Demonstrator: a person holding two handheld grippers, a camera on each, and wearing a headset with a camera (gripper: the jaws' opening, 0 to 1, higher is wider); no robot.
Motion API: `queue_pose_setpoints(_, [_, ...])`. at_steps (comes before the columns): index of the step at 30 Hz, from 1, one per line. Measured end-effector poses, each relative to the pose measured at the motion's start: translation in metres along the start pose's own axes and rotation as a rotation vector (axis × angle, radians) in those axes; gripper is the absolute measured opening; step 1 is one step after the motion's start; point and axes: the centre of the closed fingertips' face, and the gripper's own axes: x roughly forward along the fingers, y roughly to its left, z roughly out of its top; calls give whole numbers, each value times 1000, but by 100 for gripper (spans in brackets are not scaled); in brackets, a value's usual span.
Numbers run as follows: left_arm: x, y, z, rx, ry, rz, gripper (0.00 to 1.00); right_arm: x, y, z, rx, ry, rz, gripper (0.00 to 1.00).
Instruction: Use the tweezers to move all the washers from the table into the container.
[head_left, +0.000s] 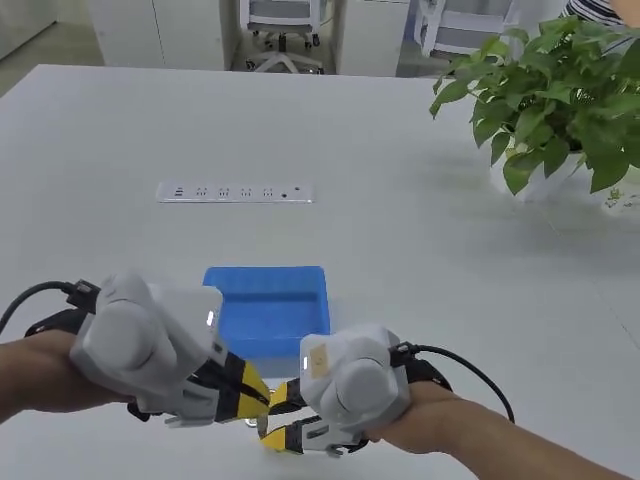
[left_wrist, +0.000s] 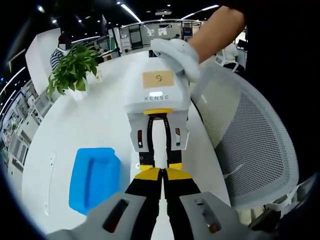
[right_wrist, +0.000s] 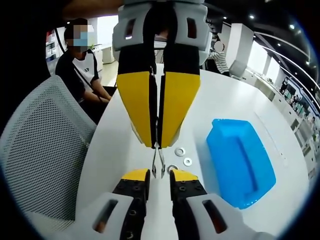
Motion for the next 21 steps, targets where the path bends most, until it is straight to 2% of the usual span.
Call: queue_pose_setpoints(21, [-10, 15, -12, -6, 15, 29, 5, -1, -2, -3, 10, 3, -10, 20])
